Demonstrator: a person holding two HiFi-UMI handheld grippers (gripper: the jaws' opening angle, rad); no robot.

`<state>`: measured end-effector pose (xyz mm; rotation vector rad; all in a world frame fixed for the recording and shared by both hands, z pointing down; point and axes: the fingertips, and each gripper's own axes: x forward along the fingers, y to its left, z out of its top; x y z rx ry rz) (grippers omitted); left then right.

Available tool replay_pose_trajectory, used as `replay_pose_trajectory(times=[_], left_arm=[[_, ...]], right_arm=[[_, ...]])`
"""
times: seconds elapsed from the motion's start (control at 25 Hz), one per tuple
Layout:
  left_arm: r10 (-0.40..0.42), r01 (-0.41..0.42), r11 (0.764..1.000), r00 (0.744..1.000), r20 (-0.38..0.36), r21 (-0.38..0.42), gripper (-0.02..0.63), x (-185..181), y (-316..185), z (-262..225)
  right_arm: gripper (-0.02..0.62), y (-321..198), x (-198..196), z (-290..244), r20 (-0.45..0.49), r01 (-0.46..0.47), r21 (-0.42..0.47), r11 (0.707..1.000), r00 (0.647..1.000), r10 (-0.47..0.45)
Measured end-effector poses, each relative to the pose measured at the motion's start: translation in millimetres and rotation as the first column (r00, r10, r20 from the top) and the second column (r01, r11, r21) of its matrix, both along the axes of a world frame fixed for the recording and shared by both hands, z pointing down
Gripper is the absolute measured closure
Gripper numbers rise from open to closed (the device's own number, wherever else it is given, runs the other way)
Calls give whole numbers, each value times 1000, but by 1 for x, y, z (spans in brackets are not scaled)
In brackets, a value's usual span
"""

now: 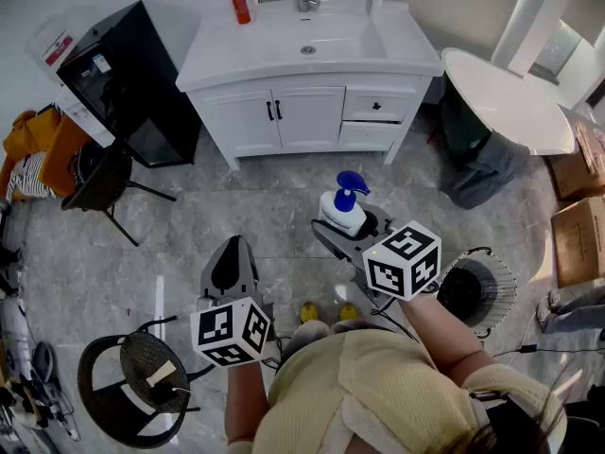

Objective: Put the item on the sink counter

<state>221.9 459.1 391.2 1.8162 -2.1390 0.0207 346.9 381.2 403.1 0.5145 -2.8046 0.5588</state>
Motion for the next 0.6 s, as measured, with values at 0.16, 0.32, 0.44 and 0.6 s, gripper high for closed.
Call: replay_pose_trajectory(times=[0.16, 0.32, 0.44, 0.6], left_arm=[[-1, 1, 1000, 1000, -3, 0, 551, -1, -1, 3], [2, -2, 1000, 1000, -8, -7, 551, -2, -1, 7], [10, -10, 1000, 1000, -9, -2, 551, -4, -5, 6], [24, -24, 1000, 1000, -10, -1, 551, -6, -9, 6]], right_arm=[[388, -1, 0, 2, 1, -3, 2, 1000, 1000, 3], [388, 2, 1, 3, 24, -2, -27, 1000, 1000, 3], [388, 1, -4, 2, 13, 5, -11, 1000, 1000, -5], [388, 3, -10, 3, 0, 8, 2, 1000, 1000, -8]])
